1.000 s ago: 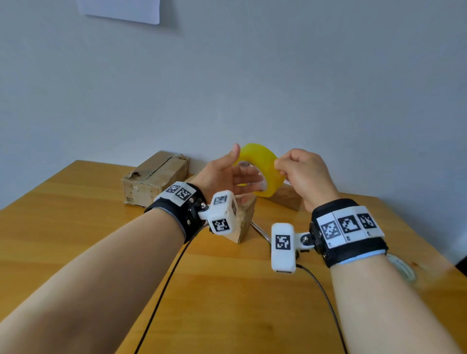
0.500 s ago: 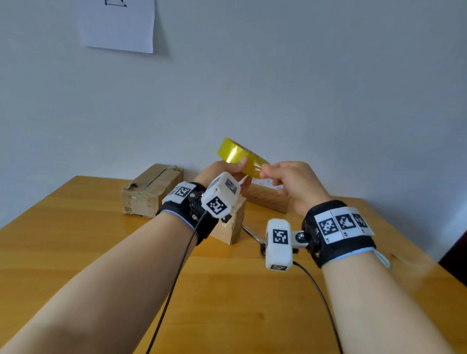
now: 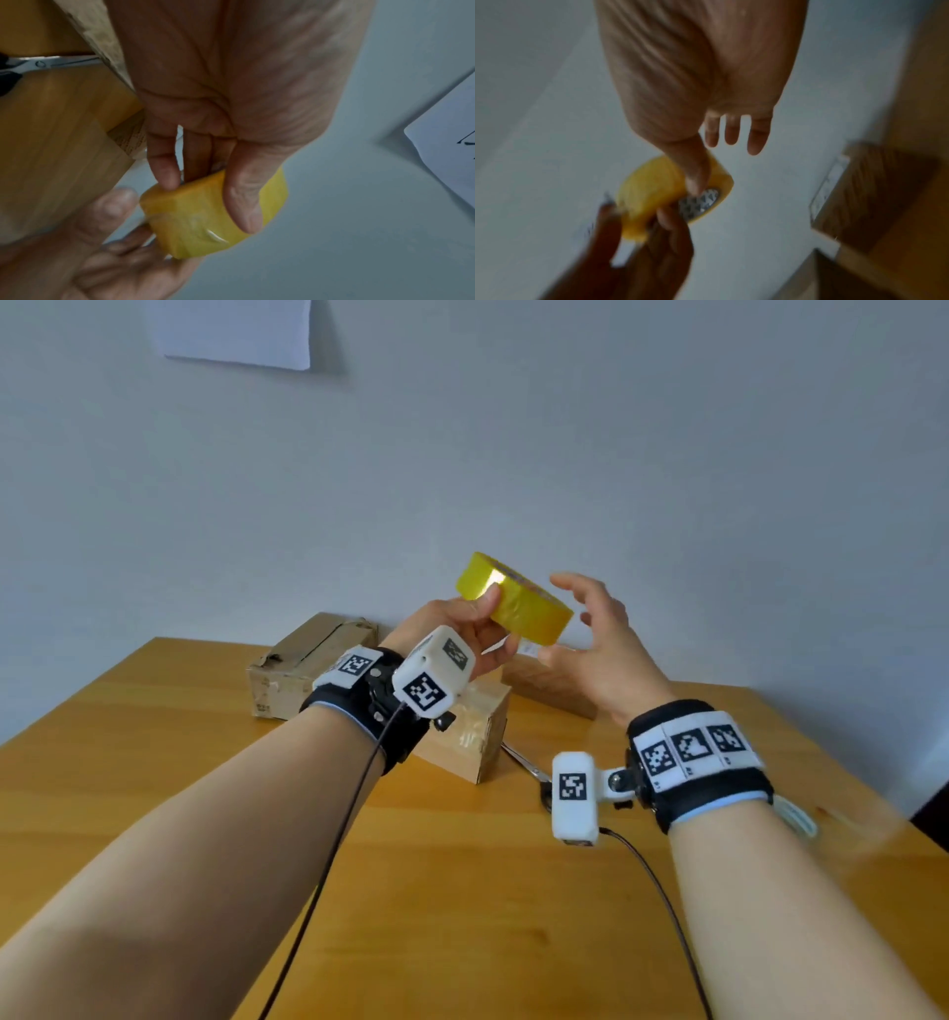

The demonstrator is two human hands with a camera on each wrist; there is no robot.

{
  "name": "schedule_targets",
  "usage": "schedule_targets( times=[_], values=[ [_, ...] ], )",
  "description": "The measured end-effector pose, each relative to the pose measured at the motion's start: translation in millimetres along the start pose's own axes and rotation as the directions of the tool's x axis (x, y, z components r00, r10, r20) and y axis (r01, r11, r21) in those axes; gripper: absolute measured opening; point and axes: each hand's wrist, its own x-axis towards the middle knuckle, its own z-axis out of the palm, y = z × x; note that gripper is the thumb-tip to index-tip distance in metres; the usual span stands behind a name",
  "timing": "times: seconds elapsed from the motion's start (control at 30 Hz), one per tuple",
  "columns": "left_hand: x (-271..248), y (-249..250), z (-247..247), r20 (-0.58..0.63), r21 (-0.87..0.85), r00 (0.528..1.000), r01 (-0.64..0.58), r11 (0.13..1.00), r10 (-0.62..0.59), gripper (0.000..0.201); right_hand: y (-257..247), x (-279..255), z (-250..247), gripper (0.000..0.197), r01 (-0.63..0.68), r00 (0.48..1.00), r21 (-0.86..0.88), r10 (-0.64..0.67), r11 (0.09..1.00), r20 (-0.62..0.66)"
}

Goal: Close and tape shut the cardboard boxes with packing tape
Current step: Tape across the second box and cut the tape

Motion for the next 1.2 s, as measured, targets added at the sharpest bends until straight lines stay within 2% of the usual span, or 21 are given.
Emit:
schedule_targets(
  times=[0.07,0.13,0.17,0.23,0.3,0.33,0.4,0.43,0.5,0.53,0.6,0.63,0.7,0.77,0.8,0.87,0.9,0.97,1.0,1.07,1.2],
  values=[
    [2.4,-1.7,-2.9,-0.016,0.113,0.996,0.090,0.989,-0.088,0.023,2.6,5.4,7.0,0.061,0.073,0.996,-0.229,-0.058,0.971,0.071],
    [6.2,2.2,-6.3,-0.080,0.256,0.982,0.186,0.948,-0.171,0.037,8.6,6.4,14.6,0.055,0.012,0.997,-0.265,0.009,0.964,0.081],
    [7.8,6.0,-9.5,-0.157,0.341,0.971,0.224,0.913,-0.179,0.045,15.7,5.4,19.8,0.052,-0.049,0.995,-0.240,0.070,0.969,0.077],
    [11.8,15.5,-24.2,-0.359,0.447,0.931,0.232,0.864,-0.064,0.051,36.0,1.8,30.1,0.051,-0.134,0.990,-0.227,0.142,0.964,0.018],
    [10.9,25.5,-45.4,-0.498,0.448,0.862,0.159,0.880,0.099,0.038,58.8,0.2,36.9,0.055,-0.193,0.981,-0.316,0.179,0.929,-0.075],
    [9.6,29.9,-59.5,-0.540,0.439,0.830,0.134,0.888,0.142,0.030,68.9,-0.1,38.3,0.059,-0.247,0.969,-0.392,0.224,0.886,-0.105],
    [4.0,33.1,-86.0,-0.577,0.467,0.800,0.161,0.869,0.162,0.019,90.3,-1.3,42.0,0.065,-0.357,0.929,-0.551,0.351,0.755,-0.121],
    [2.6,31.2,-100.0,-0.580,0.509,0.797,0.192,0.839,0.169,0.028,99.8,-2.1,45.3,0.062,-0.361,0.910,-0.653,0.403,0.666,-0.093],
    [0.1,23.3,-115.2,-0.568,0.603,0.799,0.239,0.761,0.199,0.045,115.5,-1.0,55.9,0.051,-0.288,0.873,-0.798,0.488,0.529,0.008],
    [-0.9,19.1,-117.6,-0.562,0.640,0.790,0.228,0.734,0.245,0.047,117.7,0.6,60.3,0.044,-0.261,0.853,-0.824,0.520,0.502,0.047],
    [-2.3,12.5,-119.6,-0.569,0.648,0.760,0.178,0.741,0.315,0.045,107.5,5.7,63.3,0.029,-0.248,0.826,-0.835,0.558,0.491,0.083],
    [-2.9,10.4,-121.0,-0.575,0.633,0.748,0.151,0.759,0.331,0.047,99.5,9.1,62.4,0.024,-0.246,0.831,-0.834,0.550,0.494,0.081],
    [-5.7,10.0,-123.4,-0.573,0.624,0.742,0.119,0.772,0.349,0.051,80.4,16.8,56.1,0.022,-0.239,0.889,-0.805,0.457,0.544,0.045],
    [-8.9,13.5,-130.6,-0.571,0.657,0.737,0.147,0.740,0.361,0.046,56.8,22.7,54.0,0.030,-0.211,0.940,-0.697,0.338,0.685,0.047],
    [-11.4,14.9,-132.9,-0.573,0.681,0.738,0.185,0.709,0.357,0.044,43.1,23.4,55.3,0.037,-0.196,0.949,-0.603,0.305,0.773,0.083],
    [-15.1,14.1,-139.6,-0.577,0.714,0.757,0.285,0.640,0.307,0.049,18.4,21.9,61.9,0.060,-0.176,0.927,-0.432,0.297,0.884,0.231],
    [-16.5,11.8,-140.7,-0.578,0.726,0.772,0.338,0.599,0.264,0.052,10.4,20.5,66.1,0.076,-0.181,0.898,-0.395,0.315,0.901,0.308],
    [-21.5,6.2,-144.8,-0.579,0.735,0.794,0.408,0.541,0.188,0.058,0.4,15.8,78.5,0.099,-0.179,0.837,-0.426,0.365,0.887,0.407],
    [-23.8,2.9,-147.1,-0.569,0.737,0.806,0.411,0.537,0.164,0.061,0.2,13.3,83.9,0.103,-0.178,0.821,-0.462,0.390,0.869,0.418],
    [-30.3,-2.0,-150.8,-0.537,0.745,0.826,0.372,0.553,0.167,0.065,2.4,9.7,90.8,0.095,-0.225,0.836,-0.437,0.403,0.871,0.372],
    [-42.3,-0.6,-154.3,-0.456,0.795,0.857,0.271,0.543,0.241,0.082,5.5,4.8,91.5,0.077,-0.265,0.896,-0.225,0.326,0.938,0.302]
  ],
)
